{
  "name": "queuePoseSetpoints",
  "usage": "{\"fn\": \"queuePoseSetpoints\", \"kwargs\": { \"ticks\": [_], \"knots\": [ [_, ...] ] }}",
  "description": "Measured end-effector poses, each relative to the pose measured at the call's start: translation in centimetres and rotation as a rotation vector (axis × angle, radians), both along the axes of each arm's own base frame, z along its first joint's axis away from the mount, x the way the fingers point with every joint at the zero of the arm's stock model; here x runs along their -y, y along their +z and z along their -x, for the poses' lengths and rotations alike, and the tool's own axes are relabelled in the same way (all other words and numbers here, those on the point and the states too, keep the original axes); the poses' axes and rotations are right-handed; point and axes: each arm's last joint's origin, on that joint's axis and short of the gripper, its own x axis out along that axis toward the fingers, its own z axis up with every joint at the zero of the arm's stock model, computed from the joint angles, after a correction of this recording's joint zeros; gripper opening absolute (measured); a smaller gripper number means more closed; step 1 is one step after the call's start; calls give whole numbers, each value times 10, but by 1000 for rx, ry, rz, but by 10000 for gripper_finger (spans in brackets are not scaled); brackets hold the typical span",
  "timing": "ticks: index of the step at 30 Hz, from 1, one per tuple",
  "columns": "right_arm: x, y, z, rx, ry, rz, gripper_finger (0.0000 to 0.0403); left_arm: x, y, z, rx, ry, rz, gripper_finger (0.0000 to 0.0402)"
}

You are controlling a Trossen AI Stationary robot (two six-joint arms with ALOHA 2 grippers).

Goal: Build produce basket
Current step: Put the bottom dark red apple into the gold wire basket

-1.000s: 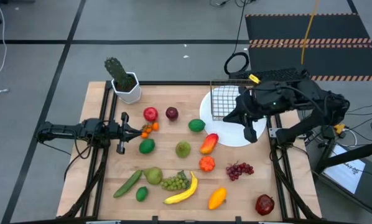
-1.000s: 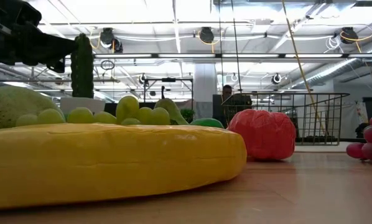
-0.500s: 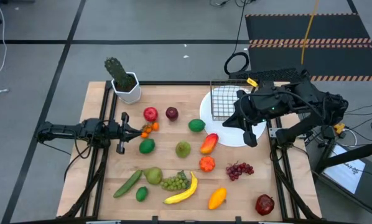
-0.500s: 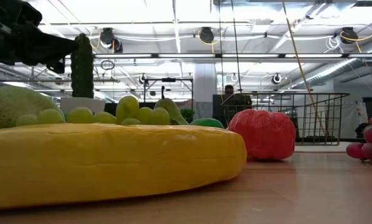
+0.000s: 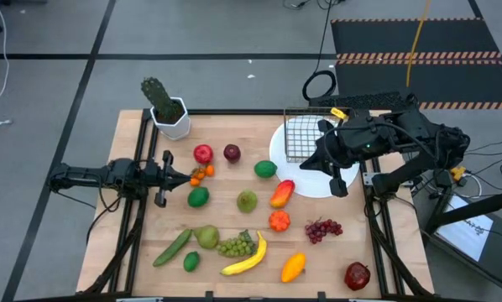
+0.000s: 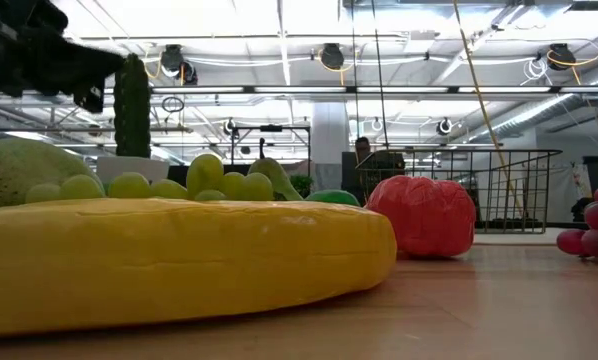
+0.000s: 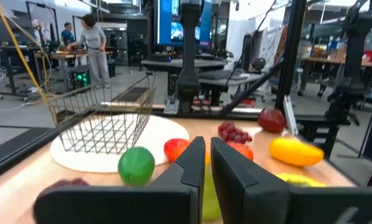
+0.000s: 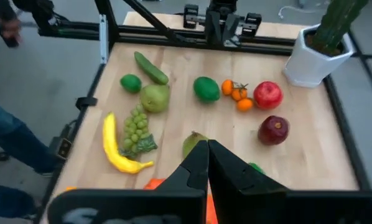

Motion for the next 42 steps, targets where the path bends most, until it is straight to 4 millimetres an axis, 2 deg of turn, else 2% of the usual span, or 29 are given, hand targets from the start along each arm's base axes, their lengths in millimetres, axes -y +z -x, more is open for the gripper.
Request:
{"fn": "queuePoseSetpoints", "kwargs": {
  "ticks": [2, 6, 14, 19, 25, 30, 34, 42],
  "knots": [
    [0, -2, -1, -5, 0, 20, 0, 0, 13, 3, -8, -3, -3, 6],
    [0, -7, -4, -23, 5, 28, 0, -2, 51, 8, -26, 53, -13, 4],
    [-1, -18, -9, -52, -10, 10, 0, -3, 145, 10, -75, 74, -21, 2],
    [-2, -24, -12, -66, -11, 11, 0, -1, 203, -3, -162, 74, -31, 2],
    [-3, -32, -15, -95, -7, 14, 0, 1, 250, -29, -285, 74, -43, 4],
    [-6, -36, -16, -114, -45, -43, 0, 4, 266, -62, -365, 75, -40, 2],
    [-6, -36, -16, -119, -104, -112, 0, 6, 266, -90, -403, 74, -47, 7],
    [-6, -36, -16, -129, -204, -228, 0, 12, 244, -134, -520, 70, -40, 9]
  ]
}}
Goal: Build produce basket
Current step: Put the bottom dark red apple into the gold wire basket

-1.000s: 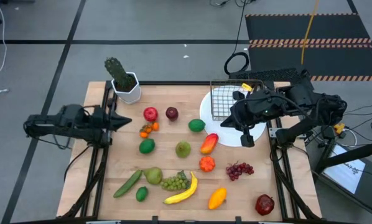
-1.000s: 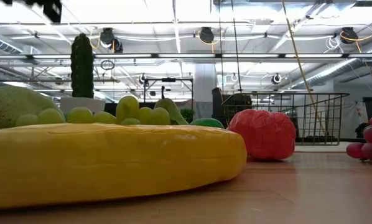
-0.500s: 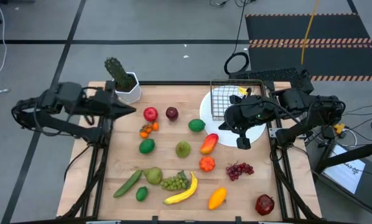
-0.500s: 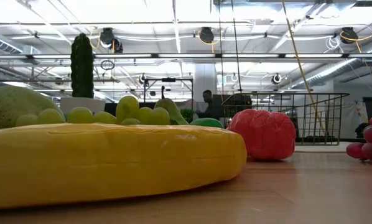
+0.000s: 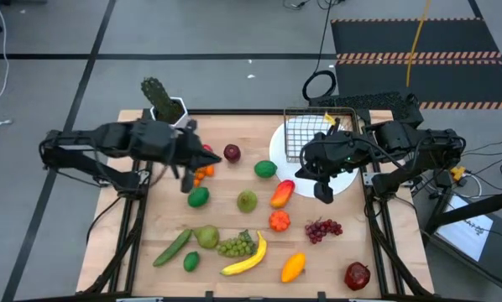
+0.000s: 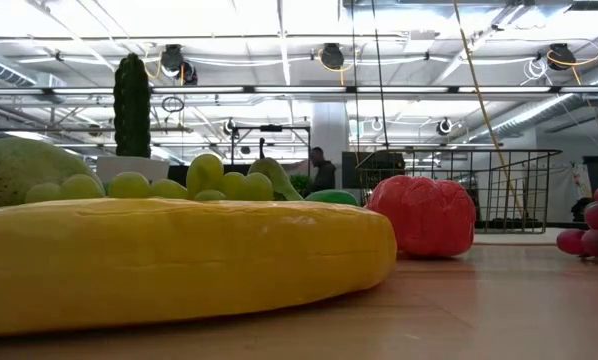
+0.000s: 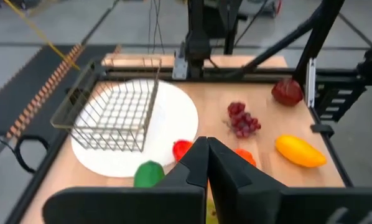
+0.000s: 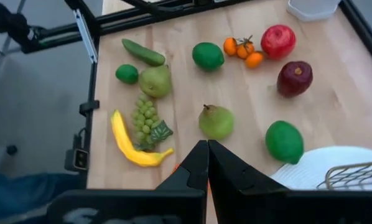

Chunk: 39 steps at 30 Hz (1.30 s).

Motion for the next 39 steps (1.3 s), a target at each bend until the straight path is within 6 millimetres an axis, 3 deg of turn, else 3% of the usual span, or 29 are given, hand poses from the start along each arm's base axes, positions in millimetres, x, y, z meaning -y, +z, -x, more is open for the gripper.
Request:
{"fn": "queuePoseSetpoints", "kwargs": {
  "ticks": [9, 21, 30, 39],
  "knots": [
    [0, 0, 0, -11, -124, -128, 0, 2, -21, -32, -78, 74, 127, 5],
    [0, -2, 2, -55, -270, -270, 0, 1, -14, -23, -39, 150, 297, 14],
    [-30, -7, 15, -190, -333, -480, 0, 6, -7, -9, -28, 136, 328, 16],
    [-66, -14, 27, -173, -450, -511, 0, 12, -4, -2, -37, 73, 354, 4]
  ]
}}
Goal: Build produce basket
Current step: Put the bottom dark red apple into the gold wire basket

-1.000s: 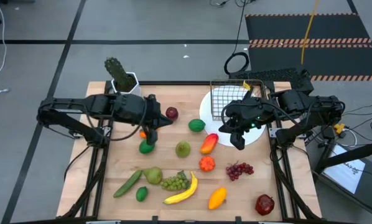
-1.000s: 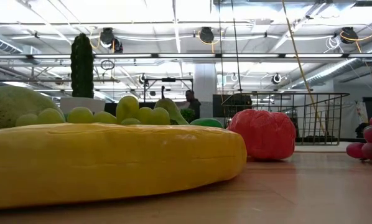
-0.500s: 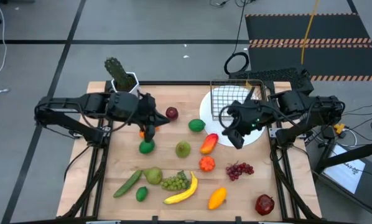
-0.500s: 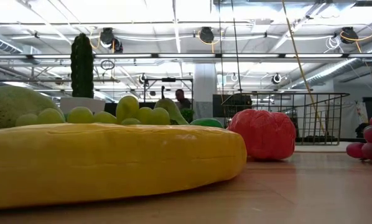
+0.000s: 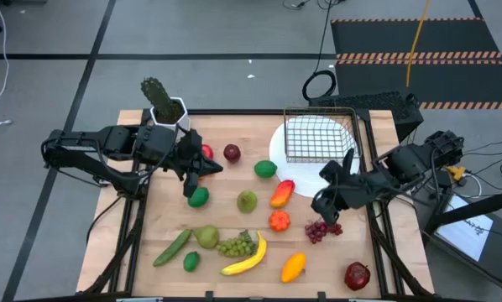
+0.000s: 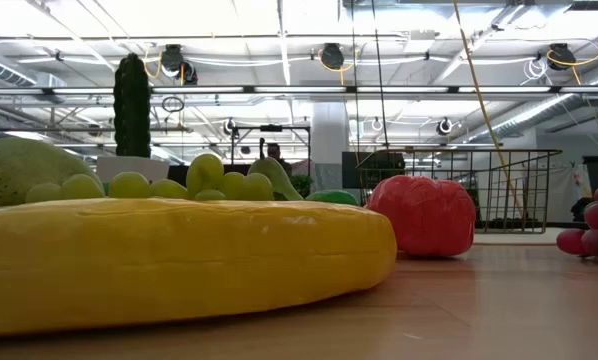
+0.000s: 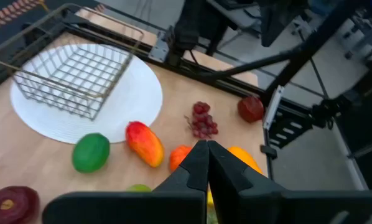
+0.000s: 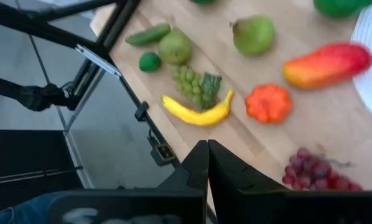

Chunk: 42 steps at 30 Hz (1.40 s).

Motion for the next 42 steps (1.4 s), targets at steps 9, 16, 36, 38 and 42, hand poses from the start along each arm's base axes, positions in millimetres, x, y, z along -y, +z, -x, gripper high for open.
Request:
{"fn": "queuePoseSetpoints", "kwargs": {
  "ticks": [9, 16, 36, 38, 42],
  "knots": [
    [-23, -31, -9, -72, 24, -102, 11, 10, 1, 2, 12, -46, -5, 20],
    [-33, -50, -16, -64, 24, -129, 51, 14, 1, 3, 12, -61, -2, 4],
    [-75, -67, 35, -349, 366, -187, 148, 13, 1, 2, 11, 3, 27, 6],
    [-80, -67, 42, -359, 403, -170, 152, 14, 1, 2, 12, 19, 27, 12],
    [-90, -68, 55, -347, 533, -118, 178, 13, 1, 2, 17, 58, 14, 16]
  ]
}}
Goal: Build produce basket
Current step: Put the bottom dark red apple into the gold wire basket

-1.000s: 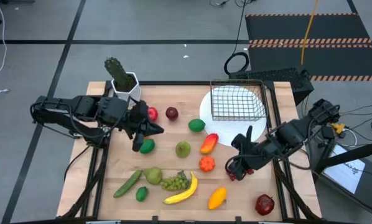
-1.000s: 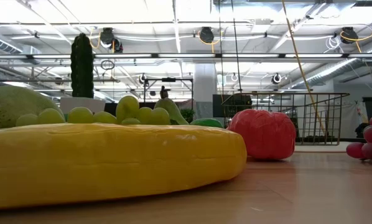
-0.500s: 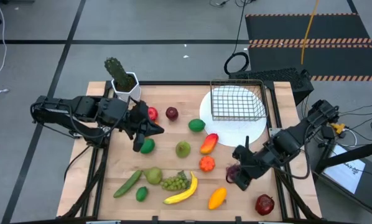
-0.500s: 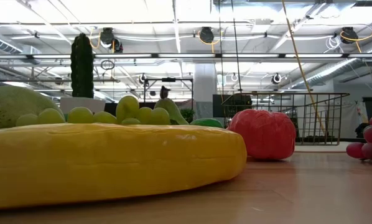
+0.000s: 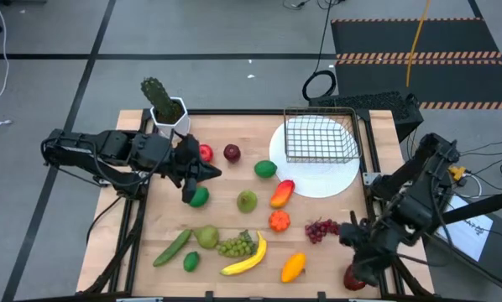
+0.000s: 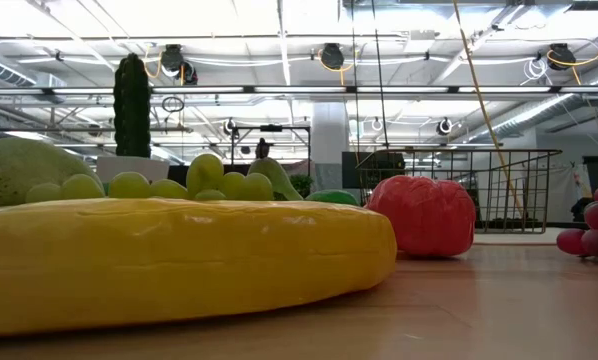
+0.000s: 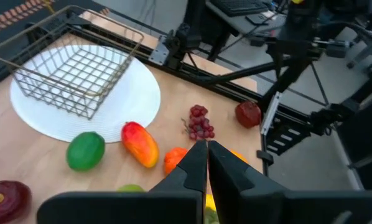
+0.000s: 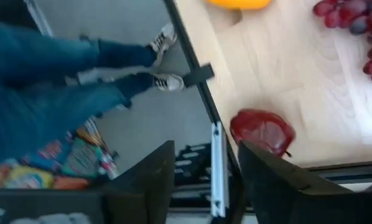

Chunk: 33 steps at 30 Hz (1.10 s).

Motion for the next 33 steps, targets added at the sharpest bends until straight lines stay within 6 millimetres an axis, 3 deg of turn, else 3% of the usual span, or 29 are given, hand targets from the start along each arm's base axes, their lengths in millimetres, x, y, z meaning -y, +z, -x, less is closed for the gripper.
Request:
{"fn": "queuePoseSetpoints", "kwargs": {
  "ticks": [6, 14, 19, 24, 33],
  "knots": [
    [-11, -7, 16, 106, 240, 77, 255, 3, -2, -6, 7, 32, 43, 4],
    [-25, -44, 30, 253, 677, 169, 353, 30, -7, -21, 42, 2, 68, 3],
    [-26, -71, 32, 287, 824, 203, 375, 54, -7, -37, 138, 6, 88, 6],
    [-31, -104, 31, 330, 889, 111, 384, 79, -16, -51, 173, -1, 84, 3],
    [-21, -152, 40, 320, 927, 196, 385, 100, -30, -68, 189, -5, 115, 4]
  ]
}}
